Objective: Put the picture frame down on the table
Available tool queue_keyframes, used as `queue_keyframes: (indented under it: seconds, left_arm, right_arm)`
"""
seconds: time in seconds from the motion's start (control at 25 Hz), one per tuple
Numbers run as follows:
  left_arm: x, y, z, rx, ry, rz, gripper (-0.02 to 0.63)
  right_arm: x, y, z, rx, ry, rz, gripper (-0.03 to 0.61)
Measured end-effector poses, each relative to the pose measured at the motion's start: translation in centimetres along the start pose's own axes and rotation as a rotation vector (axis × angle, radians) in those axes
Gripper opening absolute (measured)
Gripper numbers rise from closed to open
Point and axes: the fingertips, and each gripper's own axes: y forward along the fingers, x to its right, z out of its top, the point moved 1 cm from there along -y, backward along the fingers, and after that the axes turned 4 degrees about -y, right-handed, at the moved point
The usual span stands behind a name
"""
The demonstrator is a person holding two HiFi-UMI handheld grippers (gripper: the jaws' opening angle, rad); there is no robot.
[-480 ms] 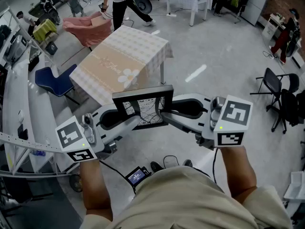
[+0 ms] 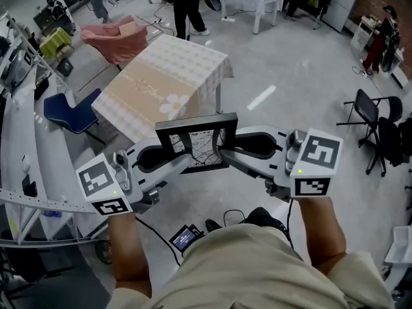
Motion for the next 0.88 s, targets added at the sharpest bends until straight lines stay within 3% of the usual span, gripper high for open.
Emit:
queue_keyframes:
  seconds: [0.36, 0.88]
  left_arm:
    - [-6.8, 1.4, 0.8, 0.001, -0.053, -0.016, 0.054]
    - [-14.7, 11.0, 3.4, 0.044, -0.065, 0.094, 0.054]
  right_arm:
    - [6.6, 2.2, 0.4, -0.013, 0.059, -0.025, 0.071]
    - [19.1, -2.0, 2.3, -0.030, 0.014, 0.092, 0.071]
